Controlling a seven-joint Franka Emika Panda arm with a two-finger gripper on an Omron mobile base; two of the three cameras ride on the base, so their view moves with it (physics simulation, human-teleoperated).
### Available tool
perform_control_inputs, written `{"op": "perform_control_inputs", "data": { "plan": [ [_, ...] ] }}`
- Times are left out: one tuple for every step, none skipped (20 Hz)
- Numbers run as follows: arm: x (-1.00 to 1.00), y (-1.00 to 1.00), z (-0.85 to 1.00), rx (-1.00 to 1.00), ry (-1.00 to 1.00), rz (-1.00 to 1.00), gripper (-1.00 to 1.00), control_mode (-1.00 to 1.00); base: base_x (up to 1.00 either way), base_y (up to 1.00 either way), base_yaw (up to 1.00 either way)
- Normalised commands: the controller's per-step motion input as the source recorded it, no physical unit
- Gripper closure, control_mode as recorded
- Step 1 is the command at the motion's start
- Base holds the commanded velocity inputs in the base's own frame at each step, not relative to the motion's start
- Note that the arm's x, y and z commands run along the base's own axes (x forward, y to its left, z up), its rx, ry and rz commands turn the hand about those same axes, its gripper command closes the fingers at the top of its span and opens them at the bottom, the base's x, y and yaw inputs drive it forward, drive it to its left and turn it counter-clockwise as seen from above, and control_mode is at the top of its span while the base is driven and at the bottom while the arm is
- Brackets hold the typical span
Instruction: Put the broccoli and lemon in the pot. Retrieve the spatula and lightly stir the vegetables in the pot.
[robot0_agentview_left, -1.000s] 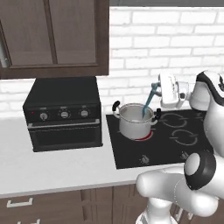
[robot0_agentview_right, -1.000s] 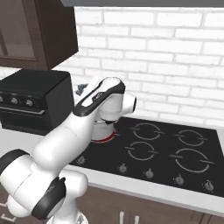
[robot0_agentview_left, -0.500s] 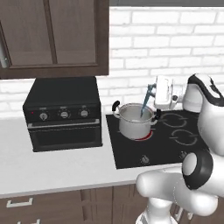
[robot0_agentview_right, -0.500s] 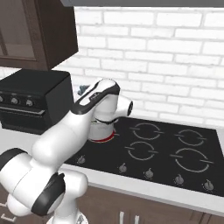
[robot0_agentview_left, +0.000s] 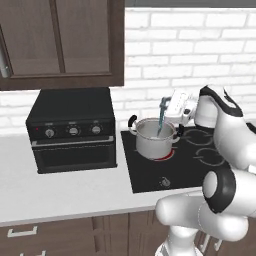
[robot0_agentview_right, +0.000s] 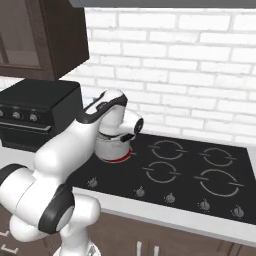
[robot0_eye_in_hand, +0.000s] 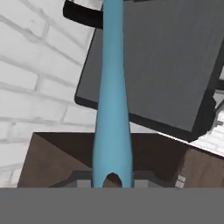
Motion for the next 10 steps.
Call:
{"op": "perform_control_inputs", "data": {
  "plan": [
    [0.23,0.00,-0.20,0.04,0.12,-0.22,1.00,-1.00,0.00,0.00,0.00],
    [0.24,0.00,-0.21,0.04,0.11,-0.21,1.00,-1.00,0.00,0.00,0.00],
    [0.27,0.00,-0.21,0.04,0.12,-0.21,1.00,-1.00,0.00,0.00,0.00],
    [0.26,0.00,-0.19,0.05,0.13,-0.21,1.00,-1.00,0.00,0.00,0.00],
    [0.29,0.00,-0.20,0.05,0.13,-0.21,1.00,-1.00,0.00,0.00,0.00],
    [0.36,0.02,-0.23,0.05,0.14,-0.21,1.00,-1.00,0.00,0.00,0.00],
    [0.40,0.04,-0.24,0.04,0.13,-0.21,1.00,-1.00,0.00,0.00,0.00],
    [0.42,0.04,-0.23,0.04,0.13,-0.20,1.00,-1.00,0.00,0.00,0.00],
    [0.46,0.07,-0.22,0.05,0.12,-0.20,1.00,-1.00,0.00,0.00,0.00],
    [0.52,0.06,-0.16,0.04,0.09,-0.19,1.00,-1.00,0.00,0.00,0.00]
  ]
}}
